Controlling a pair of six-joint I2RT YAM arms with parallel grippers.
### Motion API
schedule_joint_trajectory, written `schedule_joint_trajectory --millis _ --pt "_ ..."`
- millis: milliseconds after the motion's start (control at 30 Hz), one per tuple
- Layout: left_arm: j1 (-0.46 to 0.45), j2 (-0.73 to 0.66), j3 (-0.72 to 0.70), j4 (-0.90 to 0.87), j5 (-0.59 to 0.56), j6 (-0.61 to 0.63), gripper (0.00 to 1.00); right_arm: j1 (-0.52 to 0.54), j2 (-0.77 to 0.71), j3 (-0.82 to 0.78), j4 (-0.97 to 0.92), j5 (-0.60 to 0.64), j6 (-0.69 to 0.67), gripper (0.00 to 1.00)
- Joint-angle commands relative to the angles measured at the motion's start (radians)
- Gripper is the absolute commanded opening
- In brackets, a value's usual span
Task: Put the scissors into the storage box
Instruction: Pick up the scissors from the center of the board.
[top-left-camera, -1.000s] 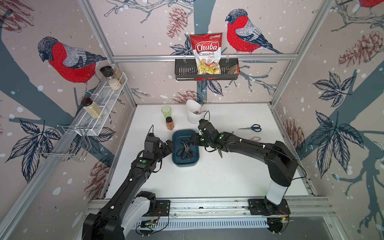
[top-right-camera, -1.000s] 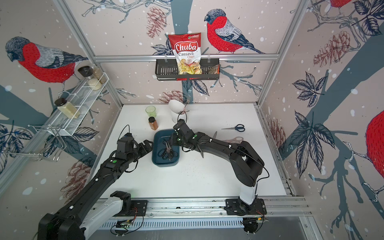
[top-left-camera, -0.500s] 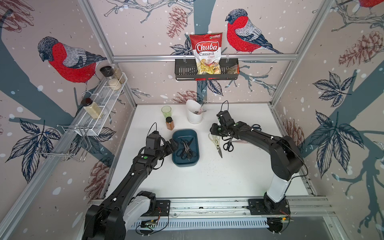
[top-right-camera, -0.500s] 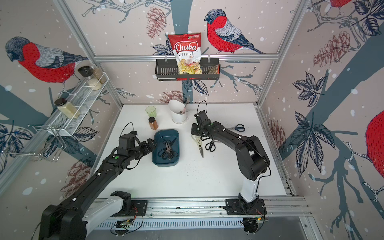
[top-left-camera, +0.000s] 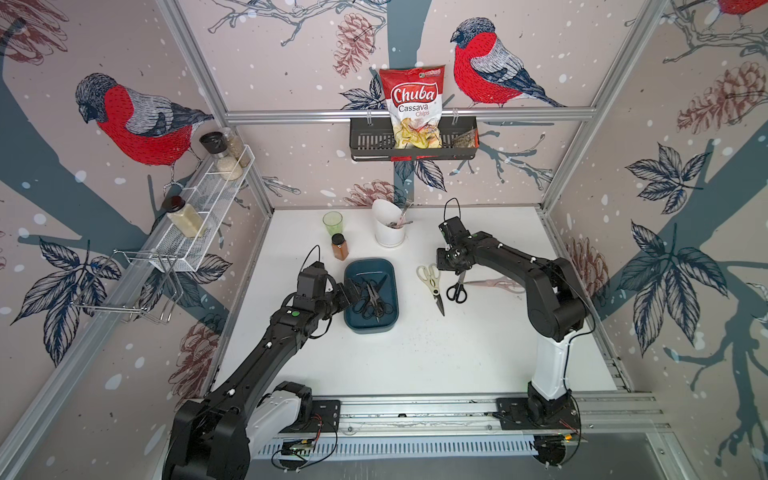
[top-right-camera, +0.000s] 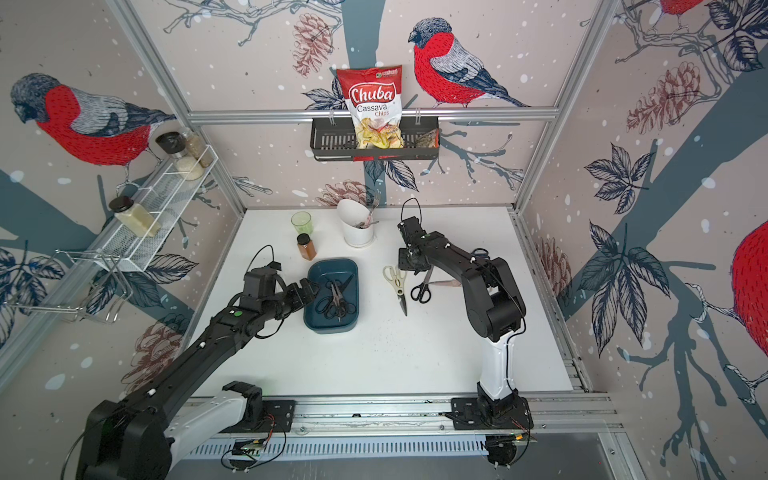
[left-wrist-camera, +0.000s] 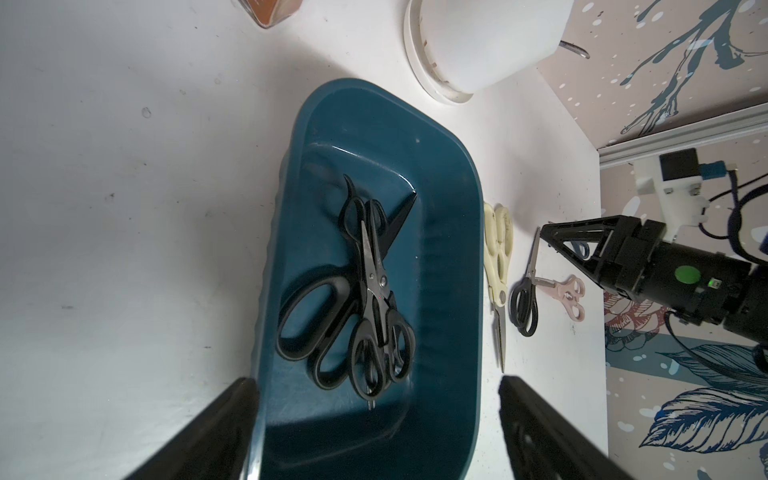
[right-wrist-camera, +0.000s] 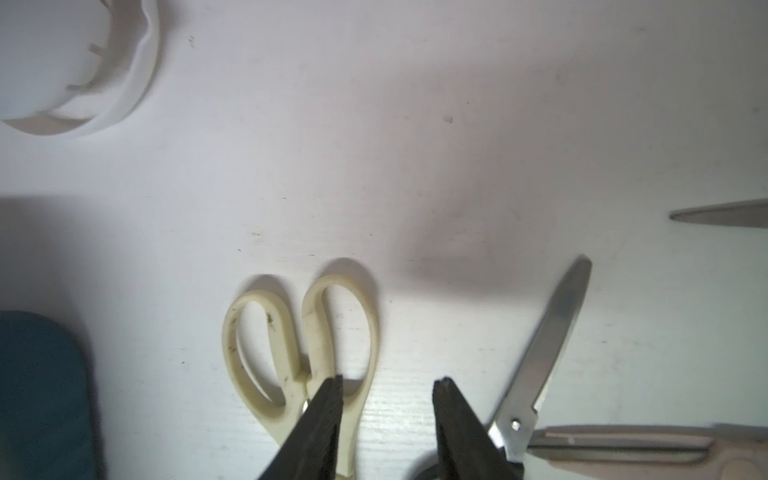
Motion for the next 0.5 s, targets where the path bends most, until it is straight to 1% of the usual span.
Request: schedule_joint_trajectory --millis 0,467 --pt "-0.006 0.0 -0.007 0.011 0.001 0.016 0.94 0.008 0.028 0.025 -0.038 0.025 -0.04 0.42" --pt "-0.009 0.0 -0.016 -0.007 -0.016 0.03 0.94 0.03 0.169 0.122 -0.052 0.05 -0.052 0.4"
